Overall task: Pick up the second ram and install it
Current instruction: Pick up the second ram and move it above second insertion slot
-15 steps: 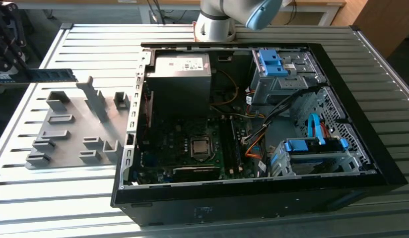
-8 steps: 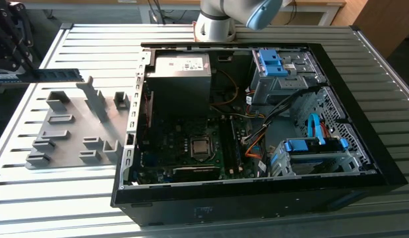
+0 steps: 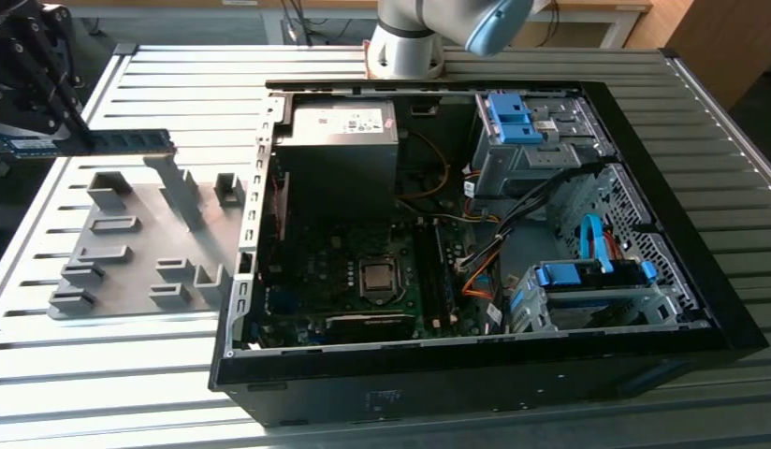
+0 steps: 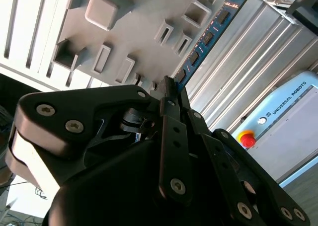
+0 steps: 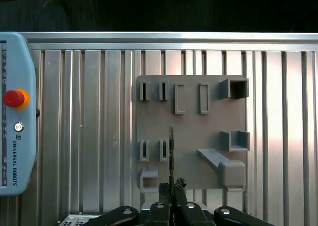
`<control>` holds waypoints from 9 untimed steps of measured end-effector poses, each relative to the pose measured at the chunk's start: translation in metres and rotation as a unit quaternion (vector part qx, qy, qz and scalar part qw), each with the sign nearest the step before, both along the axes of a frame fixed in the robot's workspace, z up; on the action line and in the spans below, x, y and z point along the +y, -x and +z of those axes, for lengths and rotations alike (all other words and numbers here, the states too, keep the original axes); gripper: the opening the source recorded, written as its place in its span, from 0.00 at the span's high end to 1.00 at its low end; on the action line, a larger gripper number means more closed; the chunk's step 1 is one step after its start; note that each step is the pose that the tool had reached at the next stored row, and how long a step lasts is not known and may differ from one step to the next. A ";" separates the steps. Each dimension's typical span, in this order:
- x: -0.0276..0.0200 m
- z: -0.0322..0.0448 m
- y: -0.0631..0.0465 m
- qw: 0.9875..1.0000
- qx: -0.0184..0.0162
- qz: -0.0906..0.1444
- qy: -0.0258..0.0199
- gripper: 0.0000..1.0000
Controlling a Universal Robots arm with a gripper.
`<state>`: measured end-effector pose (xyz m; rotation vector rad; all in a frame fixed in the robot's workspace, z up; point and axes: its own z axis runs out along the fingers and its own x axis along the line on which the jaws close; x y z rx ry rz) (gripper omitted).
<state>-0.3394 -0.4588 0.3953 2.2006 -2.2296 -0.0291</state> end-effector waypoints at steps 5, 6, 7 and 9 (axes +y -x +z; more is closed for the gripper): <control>-0.0001 0.0000 -0.014 1.000 0.000 0.000 0.000 0.86; -0.0001 0.0000 -0.016 1.000 0.000 0.000 0.000 0.86; -0.0001 0.0000 -0.018 1.000 0.000 0.000 0.000 0.86; -0.0001 0.0000 -0.023 1.000 0.000 0.000 0.000 0.86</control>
